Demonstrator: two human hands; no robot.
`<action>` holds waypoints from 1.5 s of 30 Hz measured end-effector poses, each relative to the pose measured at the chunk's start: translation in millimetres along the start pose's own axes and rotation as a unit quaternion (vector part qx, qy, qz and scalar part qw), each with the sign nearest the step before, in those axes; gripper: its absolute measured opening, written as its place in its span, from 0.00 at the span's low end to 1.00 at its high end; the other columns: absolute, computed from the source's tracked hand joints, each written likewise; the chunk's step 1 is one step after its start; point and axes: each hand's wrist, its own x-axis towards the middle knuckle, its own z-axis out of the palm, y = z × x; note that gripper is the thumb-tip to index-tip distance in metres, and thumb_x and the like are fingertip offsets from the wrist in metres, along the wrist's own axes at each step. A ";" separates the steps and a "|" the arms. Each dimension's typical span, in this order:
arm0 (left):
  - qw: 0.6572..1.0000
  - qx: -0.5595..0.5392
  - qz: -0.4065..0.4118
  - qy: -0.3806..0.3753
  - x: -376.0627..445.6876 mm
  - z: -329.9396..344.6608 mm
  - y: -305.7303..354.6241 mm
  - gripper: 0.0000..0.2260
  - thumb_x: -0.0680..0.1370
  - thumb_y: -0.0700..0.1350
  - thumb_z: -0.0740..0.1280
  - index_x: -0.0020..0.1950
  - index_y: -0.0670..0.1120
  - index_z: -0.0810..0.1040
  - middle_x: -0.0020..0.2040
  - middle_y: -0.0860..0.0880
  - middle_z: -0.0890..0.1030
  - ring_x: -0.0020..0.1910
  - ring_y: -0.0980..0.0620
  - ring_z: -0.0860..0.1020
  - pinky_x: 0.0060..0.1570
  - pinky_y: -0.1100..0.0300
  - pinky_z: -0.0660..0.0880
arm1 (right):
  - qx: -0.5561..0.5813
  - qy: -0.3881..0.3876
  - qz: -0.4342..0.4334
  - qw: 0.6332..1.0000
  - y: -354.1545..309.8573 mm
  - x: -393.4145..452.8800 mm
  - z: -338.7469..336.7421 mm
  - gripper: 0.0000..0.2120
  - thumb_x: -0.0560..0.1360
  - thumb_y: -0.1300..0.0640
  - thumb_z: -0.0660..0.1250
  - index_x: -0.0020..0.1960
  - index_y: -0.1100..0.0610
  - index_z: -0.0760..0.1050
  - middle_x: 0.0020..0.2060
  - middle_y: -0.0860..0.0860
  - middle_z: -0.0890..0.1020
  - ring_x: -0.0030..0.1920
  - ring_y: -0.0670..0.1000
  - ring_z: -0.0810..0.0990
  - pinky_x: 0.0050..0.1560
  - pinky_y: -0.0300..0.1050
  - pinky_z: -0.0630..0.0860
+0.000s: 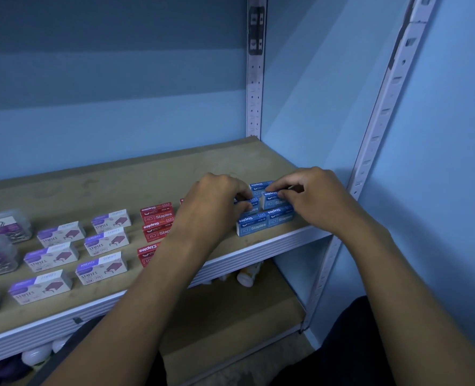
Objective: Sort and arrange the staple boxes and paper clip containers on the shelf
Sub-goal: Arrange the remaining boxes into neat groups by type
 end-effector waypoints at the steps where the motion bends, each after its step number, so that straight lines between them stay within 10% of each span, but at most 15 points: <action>1: 1.000 -0.006 0.001 0.001 -1.0 -0.2 0.8 0.09 0.73 0.49 0.74 0.53 0.54 0.85 0.49 0.55 0.86 0.46 0.56 0.81 0.51 0.57 0.78 | 0.000 -0.003 0.000 1.000 -0.7 -1.6 -1.2 0.10 0.78 0.57 0.71 0.52 0.43 0.86 0.43 0.37 0.81 0.44 0.36 0.79 0.42 0.28 0.70; 19: 1.000 -0.008 0.011 -0.020 -7.7 5.6 -0.7 0.06 0.76 0.48 0.71 0.51 0.56 0.86 0.47 0.55 0.85 0.40 0.58 0.78 0.43 0.63 0.72 | -0.034 -0.060 0.008 0.998 -5.5 -8.7 -1.0 0.12 0.80 0.56 0.67 0.52 0.41 0.86 0.47 0.39 0.81 0.35 0.27 0.73 0.32 0.27 0.66; 32: 0.999 -0.021 -0.006 -0.038 -15.1 -3.3 7.5 0.20 0.69 0.59 0.76 0.58 0.53 0.84 0.52 0.56 0.85 0.44 0.60 0.80 0.47 0.60 0.79 | 0.024 -0.131 0.016 0.991 -6.4 -20.8 -16.6 0.19 0.75 0.62 0.72 0.62 0.43 0.81 0.55 0.39 0.82 0.54 0.38 0.81 0.57 0.32 0.75; 45: 0.999 0.001 0.000 -0.053 -11.2 -1.8 11.1 0.15 0.71 0.55 0.76 0.56 0.53 0.85 0.51 0.55 0.85 0.45 0.58 0.80 0.49 0.60 0.79 | -0.009 -0.136 0.019 0.990 -7.9 -14.3 -15.7 0.16 0.73 0.57 0.77 0.57 0.40 0.84 0.53 0.41 0.83 0.52 0.41 0.80 0.52 0.36 0.74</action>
